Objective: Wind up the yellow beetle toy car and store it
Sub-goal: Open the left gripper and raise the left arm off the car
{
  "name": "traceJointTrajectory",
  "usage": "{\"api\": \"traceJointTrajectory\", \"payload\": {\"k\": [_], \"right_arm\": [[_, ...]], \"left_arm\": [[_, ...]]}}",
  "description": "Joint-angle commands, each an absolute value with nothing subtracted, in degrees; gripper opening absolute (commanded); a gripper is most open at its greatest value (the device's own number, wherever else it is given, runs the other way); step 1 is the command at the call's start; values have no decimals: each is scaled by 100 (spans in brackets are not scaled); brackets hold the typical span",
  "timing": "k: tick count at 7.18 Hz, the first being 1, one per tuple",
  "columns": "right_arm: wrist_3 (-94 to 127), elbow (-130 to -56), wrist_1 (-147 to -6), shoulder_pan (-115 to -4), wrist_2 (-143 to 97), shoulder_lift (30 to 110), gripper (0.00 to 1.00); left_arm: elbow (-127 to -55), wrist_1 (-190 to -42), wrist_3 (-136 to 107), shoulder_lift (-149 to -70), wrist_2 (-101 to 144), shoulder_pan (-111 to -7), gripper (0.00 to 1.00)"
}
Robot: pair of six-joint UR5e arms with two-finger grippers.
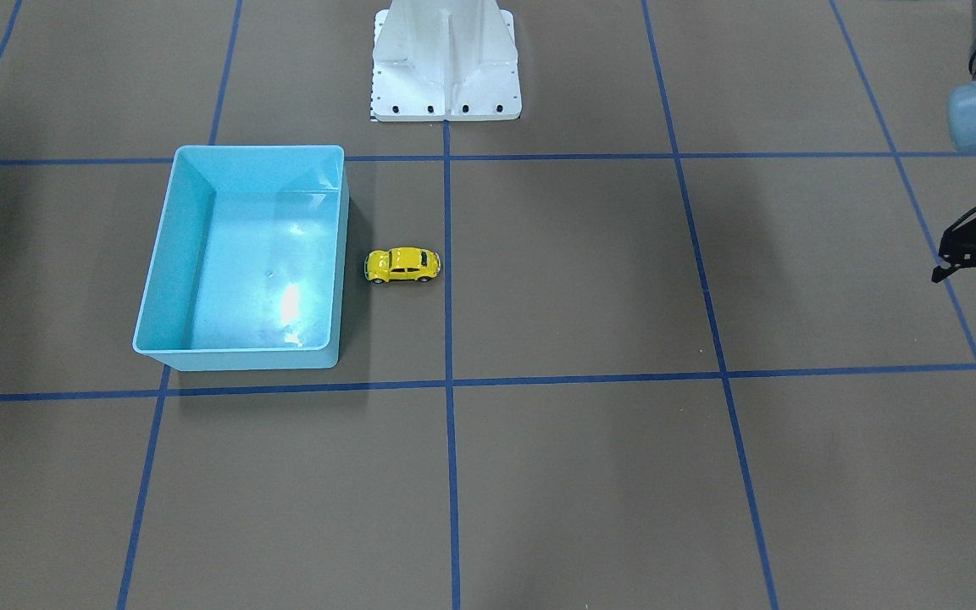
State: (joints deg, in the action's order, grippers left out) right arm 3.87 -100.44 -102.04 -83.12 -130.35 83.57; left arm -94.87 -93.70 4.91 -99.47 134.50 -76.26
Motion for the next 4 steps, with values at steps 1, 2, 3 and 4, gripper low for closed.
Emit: {"api": "traceJointTrajectory", "payload": {"k": [1, 2, 3, 4], "right_arm": [[396, -10614, -11192, -8183, -13034, 7729, 100], [396, -10695, -11432, -7939, -13034, 7308, 100], [413, -10931, -11626, -7597, -13034, 7008, 100], [526, -11447, -11758, -7107, -12965, 6866, 100]], "left_arm": [[-9695, -9027, 193, -9723, 13936, -7996, 100], [-9712, -9070, 193, -9286, 13992, -8137, 100], [-9660, -8957, 176, -9168, 13975, -8339, 100], [-9668, -8686, 176, -9141, 13975, -8558, 100]]}}
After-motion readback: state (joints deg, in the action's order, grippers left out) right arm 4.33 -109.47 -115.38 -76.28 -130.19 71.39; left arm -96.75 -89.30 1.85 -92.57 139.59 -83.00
